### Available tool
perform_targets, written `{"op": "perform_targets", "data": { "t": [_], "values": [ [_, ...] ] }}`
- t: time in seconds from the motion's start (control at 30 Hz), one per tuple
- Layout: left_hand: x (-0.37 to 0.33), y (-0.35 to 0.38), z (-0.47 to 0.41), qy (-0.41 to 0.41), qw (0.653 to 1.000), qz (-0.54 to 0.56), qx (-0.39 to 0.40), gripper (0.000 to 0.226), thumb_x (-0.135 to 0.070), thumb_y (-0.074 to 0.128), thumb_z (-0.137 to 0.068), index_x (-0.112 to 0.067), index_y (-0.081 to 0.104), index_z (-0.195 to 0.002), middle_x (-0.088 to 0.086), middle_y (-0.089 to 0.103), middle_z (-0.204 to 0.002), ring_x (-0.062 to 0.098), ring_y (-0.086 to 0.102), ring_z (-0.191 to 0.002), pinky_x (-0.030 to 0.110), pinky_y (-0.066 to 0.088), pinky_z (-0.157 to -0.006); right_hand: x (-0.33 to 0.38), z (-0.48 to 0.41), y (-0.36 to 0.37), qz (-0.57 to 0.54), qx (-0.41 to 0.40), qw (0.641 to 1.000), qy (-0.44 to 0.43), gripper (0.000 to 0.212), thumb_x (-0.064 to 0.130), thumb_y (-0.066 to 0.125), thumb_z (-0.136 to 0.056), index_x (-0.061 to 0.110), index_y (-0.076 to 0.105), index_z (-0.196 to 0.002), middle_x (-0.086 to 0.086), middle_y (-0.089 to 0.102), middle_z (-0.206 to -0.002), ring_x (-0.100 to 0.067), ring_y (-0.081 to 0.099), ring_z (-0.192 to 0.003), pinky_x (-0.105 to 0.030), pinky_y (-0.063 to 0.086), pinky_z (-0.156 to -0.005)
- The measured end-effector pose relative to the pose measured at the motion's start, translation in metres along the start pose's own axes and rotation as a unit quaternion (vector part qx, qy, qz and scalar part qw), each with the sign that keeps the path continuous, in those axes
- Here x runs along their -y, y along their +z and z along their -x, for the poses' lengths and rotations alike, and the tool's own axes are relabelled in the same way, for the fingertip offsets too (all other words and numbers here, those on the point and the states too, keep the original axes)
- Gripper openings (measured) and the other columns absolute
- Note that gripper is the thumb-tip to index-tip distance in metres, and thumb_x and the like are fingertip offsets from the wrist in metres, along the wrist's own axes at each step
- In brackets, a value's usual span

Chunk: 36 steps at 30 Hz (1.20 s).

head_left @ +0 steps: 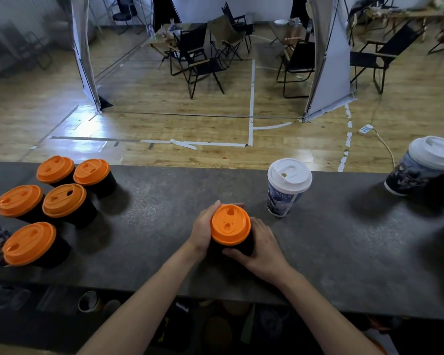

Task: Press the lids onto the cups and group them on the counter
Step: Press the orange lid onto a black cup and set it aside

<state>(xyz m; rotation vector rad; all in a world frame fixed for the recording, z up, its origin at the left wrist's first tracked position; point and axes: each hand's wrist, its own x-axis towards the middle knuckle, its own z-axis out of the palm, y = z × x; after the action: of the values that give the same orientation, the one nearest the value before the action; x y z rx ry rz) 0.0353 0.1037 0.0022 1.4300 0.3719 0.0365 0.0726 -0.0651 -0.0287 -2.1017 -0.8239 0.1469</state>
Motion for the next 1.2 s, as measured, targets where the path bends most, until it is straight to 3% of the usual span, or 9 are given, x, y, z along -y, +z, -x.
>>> {"op": "perform_targets", "data": {
  "t": [0.13,0.37,0.5,0.6,0.7,0.83,1.0,1.1,1.2],
  "values": [
    [0.007,0.001,0.005,-0.013,1.000,0.018,-0.010,0.063,-0.050,0.033,-0.099,-0.007,0.075,-0.118,0.013,0.073,-0.121,0.029,0.065,-0.120,0.052,0.036,-0.117,0.003,-0.002,-0.003,-0.025,0.005,0.999,0.039,0.088,0.072,0.075,-0.064,0.030,0.051,-0.137,0.022,0.052,-0.124,-0.001,0.048,-0.115,-0.024,0.035,-0.099],
    [-0.015,0.008,0.006,-0.091,0.993,0.080,-0.008,0.056,-0.039,0.034,-0.105,-0.001,0.072,-0.121,0.019,0.072,-0.121,0.029,0.067,-0.117,0.037,0.045,-0.108,0.000,-0.001,-0.010,-0.032,0.062,0.996,0.063,0.087,0.074,0.066,-0.071,0.021,0.055,-0.139,0.008,0.056,-0.126,-0.014,0.053,-0.120,-0.034,0.039,-0.107],
    [-0.034,0.017,0.007,-0.121,0.974,0.168,-0.088,0.043,-0.037,0.047,-0.099,-0.005,0.074,-0.105,0.015,0.075,-0.104,0.032,0.067,-0.104,0.037,0.052,-0.091,0.016,-0.003,-0.023,-0.215,0.079,0.967,0.109,0.063,0.047,0.075,-0.082,0.022,0.055,-0.136,0.011,0.068,-0.126,-0.007,0.063,-0.120,-0.029,0.050,-0.102],
    [-0.073,0.018,0.013,-0.051,0.979,0.195,-0.040,0.050,-0.047,0.037,-0.105,-0.011,0.066,-0.123,0.012,0.073,-0.119,0.031,0.066,-0.113,0.043,0.049,-0.102,0.056,-0.012,-0.039,-0.365,0.016,0.921,0.132,0.043,0.031,0.068,-0.085,0.012,0.060,-0.123,0.008,0.075,-0.108,-0.006,0.068,-0.106,-0.024,0.054,-0.087],
    [-0.124,0.018,0.028,0.087,0.982,0.162,0.049,0.056,-0.054,0.043,-0.103,-0.016,0.050,-0.142,0.011,0.066,-0.134,0.030,0.062,-0.125,0.045,0.047,-0.110,0.110,-0.024,-0.068,-0.479,-0.003,0.865,0.152,0.055,0.051,0.067,-0.090,0.003,0.065,-0.116,-0.010,0.076,-0.101,-0.023,0.073,-0.089,-0.035,0.059,-0.078],
    [-0.179,0.023,0.044,0.187,0.982,0.016,0.036,0.060,-0.038,0.078,-0.077,-0.028,0.059,-0.133,0.007,0.070,-0.123,0.024,0.067,-0.115,0.037,0.056,-0.095,0.162,-0.034,-0.111,-0.538,0.017,0.829,0.152,0.069,0.061,0.045,-0.085,0.004,0.068,-0.118,-0.026,0.075,-0.104,-0.029,0.072,-0.074,-0.034,0.058,-0.069],
    [-0.227,0.043,0.064,0.217,0.976,0.018,0.030,0.046,-0.046,0.075,-0.077,-0.025,0.066,-0.117,0.011,0.072,-0.108,0.024,0.071,-0.098,0.037,0.057,-0.081,0.199,-0.034,-0.153,-0.552,0.087,0.817,0.139,0.081,0.068,0.045,-0.078,0.003,0.068,-0.119,-0.021,0.074,-0.103,-0.026,0.070,-0.075,-0.035,0.057,-0.058],
    [-0.244,0.045,0.069,0.223,0.969,0.057,0.089,0.035,-0.036,0.072,-0.085,-0.026,0.067,-0.118,0.018,0.068,-0.118,0.029,0.067,-0.102,0.042,0.054,-0.081,0.213,-0.031,-0.177,-0.588,0.136,0.789,0.119,0.073,0.068,0.042,-0.083,0.010,0.075,-0.113,-0.017,0.072,-0.099,-0.021,0.066,-0.069,-0.029,0.051,-0.040],
    [-0.254,0.044,0.070,0.230,0.961,0.077,0.133,0.037,-0.025,0.064,-0.089,-0.019,0.061,-0.126,0.024,0.061,-0.116,0.030,0.064,-0.096,0.030,0.056,-0.064,0.216,-0.031,-0.193,-0.604,0.172,0.770,0.113,0.071,0.069,0.032,-0.091,0.018,0.081,-0.104,-0.016,0.071,-0.094,-0.020,0.065,-0.069,-0.026,0.049,-0.036]
  ]
}}
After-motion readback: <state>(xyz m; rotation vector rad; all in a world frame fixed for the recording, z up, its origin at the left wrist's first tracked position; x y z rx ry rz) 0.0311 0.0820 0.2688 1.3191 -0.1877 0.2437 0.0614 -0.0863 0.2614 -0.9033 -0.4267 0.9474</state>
